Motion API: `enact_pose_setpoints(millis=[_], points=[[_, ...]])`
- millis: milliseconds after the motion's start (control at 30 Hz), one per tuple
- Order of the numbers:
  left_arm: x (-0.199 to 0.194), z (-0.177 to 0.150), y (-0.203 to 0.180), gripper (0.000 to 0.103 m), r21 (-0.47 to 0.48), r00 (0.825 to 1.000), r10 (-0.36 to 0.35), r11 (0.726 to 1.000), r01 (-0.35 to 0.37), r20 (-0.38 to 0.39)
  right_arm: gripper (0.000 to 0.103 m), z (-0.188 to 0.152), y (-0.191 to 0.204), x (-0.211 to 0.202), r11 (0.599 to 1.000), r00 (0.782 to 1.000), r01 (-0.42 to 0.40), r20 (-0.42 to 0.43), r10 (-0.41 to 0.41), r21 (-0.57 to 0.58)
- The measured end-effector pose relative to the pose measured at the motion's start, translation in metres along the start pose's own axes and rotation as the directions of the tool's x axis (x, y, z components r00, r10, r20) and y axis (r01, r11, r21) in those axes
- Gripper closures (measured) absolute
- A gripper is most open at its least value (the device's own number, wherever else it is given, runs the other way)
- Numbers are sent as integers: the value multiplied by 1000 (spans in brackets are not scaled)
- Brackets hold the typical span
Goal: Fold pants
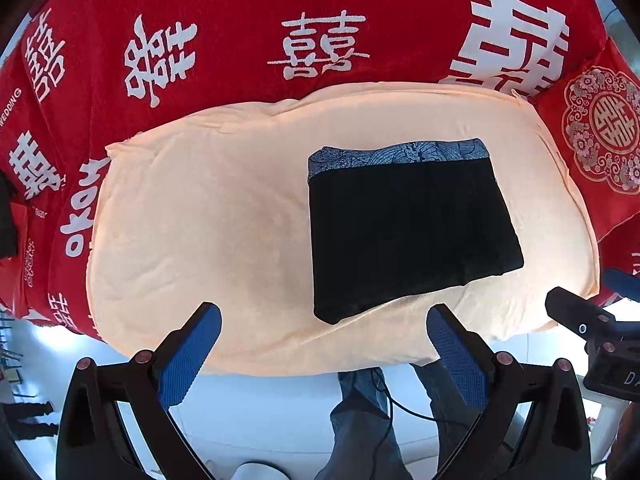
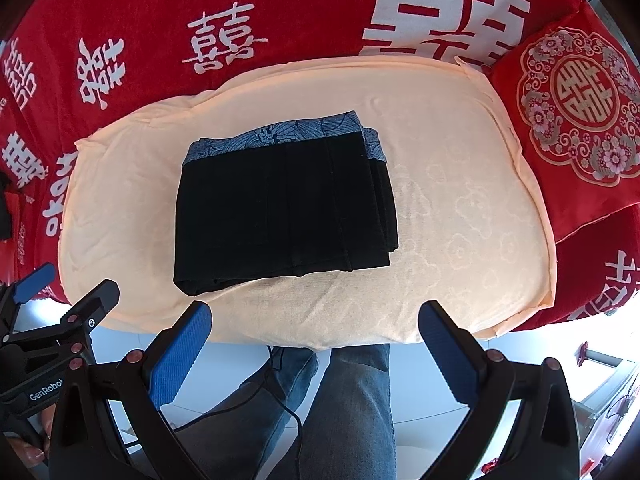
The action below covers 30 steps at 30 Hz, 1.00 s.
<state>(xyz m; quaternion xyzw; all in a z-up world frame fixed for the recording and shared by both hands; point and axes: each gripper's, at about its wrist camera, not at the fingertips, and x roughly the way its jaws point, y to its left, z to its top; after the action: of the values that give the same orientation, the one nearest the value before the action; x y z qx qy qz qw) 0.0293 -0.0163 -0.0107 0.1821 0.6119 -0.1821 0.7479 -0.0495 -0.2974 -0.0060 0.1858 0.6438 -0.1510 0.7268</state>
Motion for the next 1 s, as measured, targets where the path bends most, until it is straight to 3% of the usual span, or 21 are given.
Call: enact_pose_setpoints(millis=[1000], points=[[12, -2, -7, 0, 47, 1000, 13, 999, -12, -25, 0, 3, 10, 8, 998, 999, 37, -5, -37, -44]])
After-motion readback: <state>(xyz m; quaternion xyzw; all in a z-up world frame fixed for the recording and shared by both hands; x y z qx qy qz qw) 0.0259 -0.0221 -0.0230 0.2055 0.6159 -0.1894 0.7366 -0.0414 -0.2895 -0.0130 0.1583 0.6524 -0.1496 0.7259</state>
